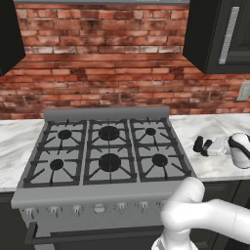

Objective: Take 2 condiments from the cabinet and move them on the counter near the stove.Make sure the condiments are lined up with each other, next to each other.

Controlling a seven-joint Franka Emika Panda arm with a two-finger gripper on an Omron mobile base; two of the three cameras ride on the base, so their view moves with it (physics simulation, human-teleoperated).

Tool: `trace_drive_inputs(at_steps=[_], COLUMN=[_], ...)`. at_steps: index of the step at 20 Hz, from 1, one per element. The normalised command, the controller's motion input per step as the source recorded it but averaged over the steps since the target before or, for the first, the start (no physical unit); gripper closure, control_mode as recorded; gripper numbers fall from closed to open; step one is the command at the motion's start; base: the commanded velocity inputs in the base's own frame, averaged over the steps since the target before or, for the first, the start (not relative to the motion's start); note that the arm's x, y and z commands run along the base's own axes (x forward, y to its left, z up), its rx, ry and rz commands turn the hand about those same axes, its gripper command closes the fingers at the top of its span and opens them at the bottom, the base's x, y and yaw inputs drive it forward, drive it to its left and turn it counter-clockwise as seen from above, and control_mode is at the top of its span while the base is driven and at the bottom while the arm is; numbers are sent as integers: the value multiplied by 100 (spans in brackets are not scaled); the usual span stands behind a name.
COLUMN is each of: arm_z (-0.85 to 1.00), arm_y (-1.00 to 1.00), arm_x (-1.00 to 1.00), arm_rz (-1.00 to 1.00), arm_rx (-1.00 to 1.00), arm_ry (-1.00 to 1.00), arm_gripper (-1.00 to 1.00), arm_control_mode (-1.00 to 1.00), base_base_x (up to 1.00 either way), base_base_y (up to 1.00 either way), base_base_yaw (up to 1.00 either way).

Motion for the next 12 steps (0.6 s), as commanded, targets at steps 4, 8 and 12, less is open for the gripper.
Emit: trace_drive_inputs(at_steps=[4,8,12], arm_z=[0,0,0], arm_y=[0,0,0], arm_x=[0,0,0], arm_rz=[0,0,0], arm_rx=[0,0,0], arm_ry=[0,0,0], arm_gripper=[100,-100,-100], arm_control_mode=[-100,-100,-100], base_base_x=[0,0,0], base_base_y=[0,0,0], base_base_yaw=[0,0,0])
